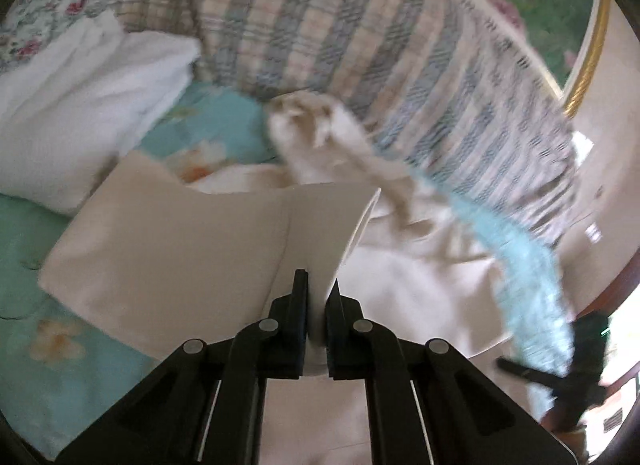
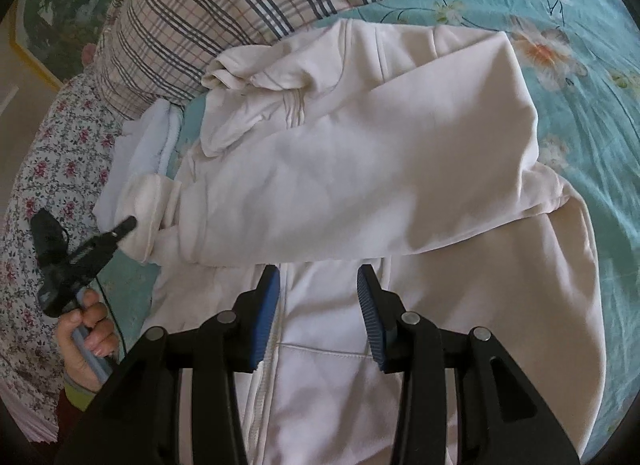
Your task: Fold large clothes
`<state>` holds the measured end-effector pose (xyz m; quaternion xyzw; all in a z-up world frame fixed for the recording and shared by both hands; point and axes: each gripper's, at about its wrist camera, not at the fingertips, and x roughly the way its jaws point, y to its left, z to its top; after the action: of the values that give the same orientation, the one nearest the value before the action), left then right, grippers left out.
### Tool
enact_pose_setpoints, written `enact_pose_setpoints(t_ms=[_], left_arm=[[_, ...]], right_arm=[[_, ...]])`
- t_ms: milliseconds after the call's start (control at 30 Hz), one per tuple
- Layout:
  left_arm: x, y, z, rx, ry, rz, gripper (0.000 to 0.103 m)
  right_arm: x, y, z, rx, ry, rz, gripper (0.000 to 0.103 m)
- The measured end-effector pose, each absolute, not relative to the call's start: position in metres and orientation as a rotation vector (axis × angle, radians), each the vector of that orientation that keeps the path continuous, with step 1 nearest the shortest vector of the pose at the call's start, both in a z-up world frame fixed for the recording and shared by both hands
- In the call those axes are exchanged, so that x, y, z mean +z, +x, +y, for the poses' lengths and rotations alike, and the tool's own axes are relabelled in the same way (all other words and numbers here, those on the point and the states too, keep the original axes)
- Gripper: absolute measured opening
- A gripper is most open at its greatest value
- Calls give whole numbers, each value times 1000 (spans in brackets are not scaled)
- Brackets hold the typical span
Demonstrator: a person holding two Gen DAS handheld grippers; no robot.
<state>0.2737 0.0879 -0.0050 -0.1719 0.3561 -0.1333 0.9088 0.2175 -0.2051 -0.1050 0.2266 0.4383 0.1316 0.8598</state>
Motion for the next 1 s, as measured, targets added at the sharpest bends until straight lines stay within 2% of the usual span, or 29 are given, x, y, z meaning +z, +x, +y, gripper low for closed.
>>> enact_pose_setpoints(t_ms=[133, 400, 467, 500, 567, 633, 667, 733, 867, 1000], left_arm=[[-9, 284, 24, -386, -359, 752, 5], [-81, 308, -89, -515, -284, 895, 6], [-99, 314, -98, -521, -267, 944, 8], [-103, 313, -99, -527, -267, 966, 13], [-108, 309, -91, -546, -282, 997, 20], [-97, 296, -81, -552, -261, 972, 34], [-89, 286, -73, -546, -242, 947, 38], [-74, 268, -52, -487, -202, 899, 53], [-55, 234, 15, -274, -193, 811, 55], [-60, 222, 91, -32, -249, 803, 55]], right_arm=[[-102, 213, -215, 270, 496, 892, 41], [-102, 208, -250, 189, 547, 852, 41], [-102, 212, -255, 180, 552, 852, 41], [-102, 214, -256, 179, 553, 855, 41], [-103, 221, -254, 190, 556, 864, 41], [-106, 232, -248, 213, 558, 878, 41], [-108, 236, -244, 223, 558, 887, 42], [-113, 250, -235, 244, 558, 913, 46], [-127, 275, -218, 282, 569, 955, 48], [-143, 299, -205, 265, 555, 1003, 48]])
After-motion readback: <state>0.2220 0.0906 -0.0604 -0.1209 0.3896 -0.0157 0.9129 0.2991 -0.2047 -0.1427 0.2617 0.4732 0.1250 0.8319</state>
